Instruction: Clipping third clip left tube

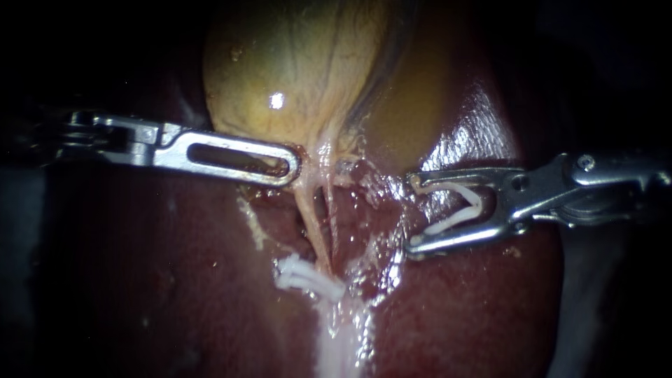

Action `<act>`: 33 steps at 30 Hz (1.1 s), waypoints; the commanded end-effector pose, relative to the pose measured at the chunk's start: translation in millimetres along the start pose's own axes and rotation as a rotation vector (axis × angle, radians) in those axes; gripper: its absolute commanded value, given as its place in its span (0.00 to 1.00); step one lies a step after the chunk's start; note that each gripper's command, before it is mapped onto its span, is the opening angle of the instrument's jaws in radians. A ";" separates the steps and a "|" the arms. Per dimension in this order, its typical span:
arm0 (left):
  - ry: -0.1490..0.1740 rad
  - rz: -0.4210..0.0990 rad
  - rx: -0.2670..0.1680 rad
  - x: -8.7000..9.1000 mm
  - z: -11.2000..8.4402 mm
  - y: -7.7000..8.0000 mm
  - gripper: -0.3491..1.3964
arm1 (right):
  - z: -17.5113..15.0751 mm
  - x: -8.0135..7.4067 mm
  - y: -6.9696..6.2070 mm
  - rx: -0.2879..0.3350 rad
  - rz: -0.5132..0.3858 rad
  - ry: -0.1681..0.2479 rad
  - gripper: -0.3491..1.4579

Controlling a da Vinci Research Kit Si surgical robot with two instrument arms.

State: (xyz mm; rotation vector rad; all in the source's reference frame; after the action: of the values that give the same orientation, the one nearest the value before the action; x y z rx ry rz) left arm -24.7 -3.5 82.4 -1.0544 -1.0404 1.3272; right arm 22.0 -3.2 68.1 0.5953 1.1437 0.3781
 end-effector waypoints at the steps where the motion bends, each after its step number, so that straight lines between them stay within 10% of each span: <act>1: 0.000 0.000 0.000 0.0 0.0 0.0 0.00 | 0.0 0.0 0.0 0.001 0.000 0.000 0.47; 33: 0.034 0.003 -0.019 0.6 -3.8 5.8 0.00 | 1.4 0.5 -0.2 -0.004 0.002 0.001 0.47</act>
State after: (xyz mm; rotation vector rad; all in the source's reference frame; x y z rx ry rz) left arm -22.3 -3.0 75.9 -1.0896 -1.0284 1.2983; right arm 23.9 -3.4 68.0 0.5918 1.1436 0.3827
